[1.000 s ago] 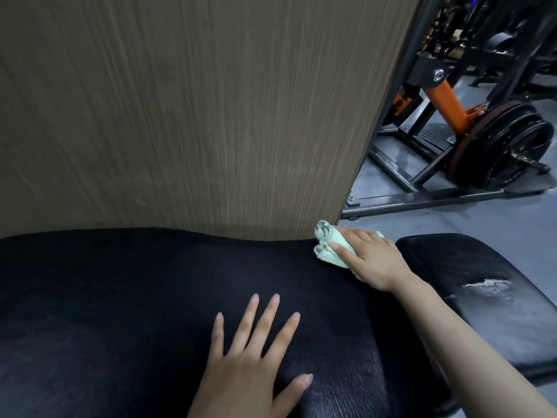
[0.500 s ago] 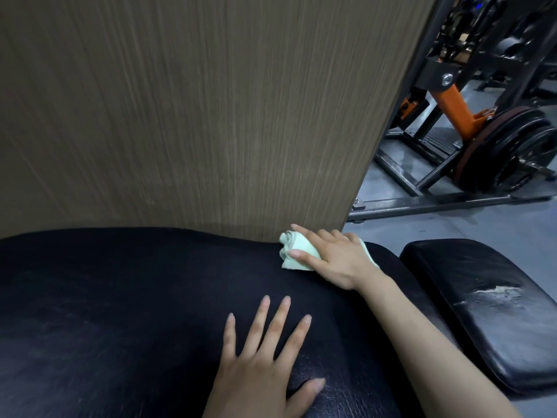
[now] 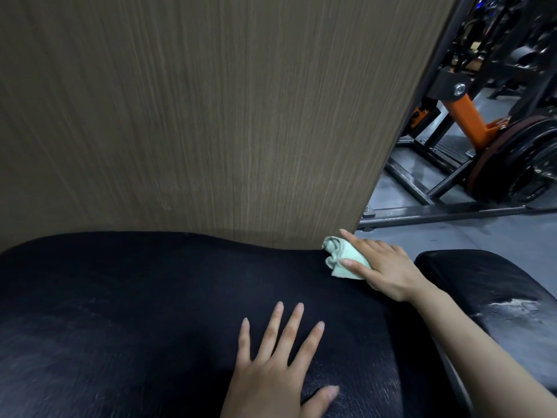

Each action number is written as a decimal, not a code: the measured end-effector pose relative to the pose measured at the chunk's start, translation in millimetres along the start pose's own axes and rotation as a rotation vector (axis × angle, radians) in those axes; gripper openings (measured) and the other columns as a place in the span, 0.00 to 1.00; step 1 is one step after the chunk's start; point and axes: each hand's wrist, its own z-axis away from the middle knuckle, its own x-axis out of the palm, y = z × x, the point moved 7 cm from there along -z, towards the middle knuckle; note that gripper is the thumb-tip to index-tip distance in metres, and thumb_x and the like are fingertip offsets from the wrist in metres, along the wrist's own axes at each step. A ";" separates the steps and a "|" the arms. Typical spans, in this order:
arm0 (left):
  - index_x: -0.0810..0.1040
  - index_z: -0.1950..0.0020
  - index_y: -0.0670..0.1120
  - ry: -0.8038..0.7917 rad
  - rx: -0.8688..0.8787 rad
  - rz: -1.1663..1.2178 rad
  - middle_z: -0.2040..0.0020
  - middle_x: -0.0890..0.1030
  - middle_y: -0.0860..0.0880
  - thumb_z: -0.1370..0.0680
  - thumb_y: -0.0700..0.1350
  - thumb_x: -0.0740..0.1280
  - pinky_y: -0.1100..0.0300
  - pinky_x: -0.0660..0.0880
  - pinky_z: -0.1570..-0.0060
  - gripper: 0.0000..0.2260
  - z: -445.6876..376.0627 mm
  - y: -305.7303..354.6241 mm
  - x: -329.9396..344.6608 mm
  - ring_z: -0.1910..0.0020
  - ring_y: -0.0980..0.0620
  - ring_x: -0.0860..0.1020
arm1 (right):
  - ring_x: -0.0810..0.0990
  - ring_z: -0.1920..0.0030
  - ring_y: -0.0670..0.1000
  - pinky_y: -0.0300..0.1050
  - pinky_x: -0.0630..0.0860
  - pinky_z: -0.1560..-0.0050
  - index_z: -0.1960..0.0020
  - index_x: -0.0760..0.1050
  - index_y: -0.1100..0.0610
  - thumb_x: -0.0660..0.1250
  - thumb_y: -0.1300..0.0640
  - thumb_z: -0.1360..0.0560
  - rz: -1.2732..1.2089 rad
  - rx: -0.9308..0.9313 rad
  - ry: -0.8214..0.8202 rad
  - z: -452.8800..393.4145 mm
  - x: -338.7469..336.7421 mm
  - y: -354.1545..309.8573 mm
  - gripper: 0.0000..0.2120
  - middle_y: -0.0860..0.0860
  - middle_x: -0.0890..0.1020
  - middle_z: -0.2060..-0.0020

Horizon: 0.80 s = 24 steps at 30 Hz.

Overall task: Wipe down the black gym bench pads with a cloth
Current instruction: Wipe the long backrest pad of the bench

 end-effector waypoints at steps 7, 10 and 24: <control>0.70 0.33 0.56 -0.011 -0.012 0.018 0.32 0.73 0.50 0.32 0.70 0.54 0.42 0.49 0.37 0.32 1.5 0.9 -1.2 0.32 0.48 0.65 | 0.67 0.35 0.50 0.49 0.59 0.37 0.25 0.40 0.35 0.28 0.20 0.40 0.034 0.057 0.014 -6.6 3.0 -4.6 0.45 0.45 0.72 0.38; 0.69 0.32 0.57 -0.041 -0.013 0.024 0.32 0.73 0.50 0.32 0.71 0.54 0.44 0.49 0.37 0.33 1.3 -0.2 -2.4 0.33 0.49 0.66 | 0.67 0.36 0.51 0.51 0.59 0.35 0.25 0.40 0.36 0.27 0.20 0.41 0.042 0.023 0.018 -11.2 6.1 -25.3 0.47 0.44 0.73 0.39; 0.69 0.33 0.55 -0.098 -0.092 0.059 0.32 0.73 0.52 0.29 0.72 0.50 0.49 0.48 0.35 0.32 27.9 -60.9 -19.5 0.33 0.52 0.66 | 0.71 0.37 0.51 0.51 0.61 0.37 0.24 0.42 0.40 0.28 0.21 0.40 0.020 -0.138 -0.023 -47.4 30.2 -136.0 0.49 0.46 0.74 0.36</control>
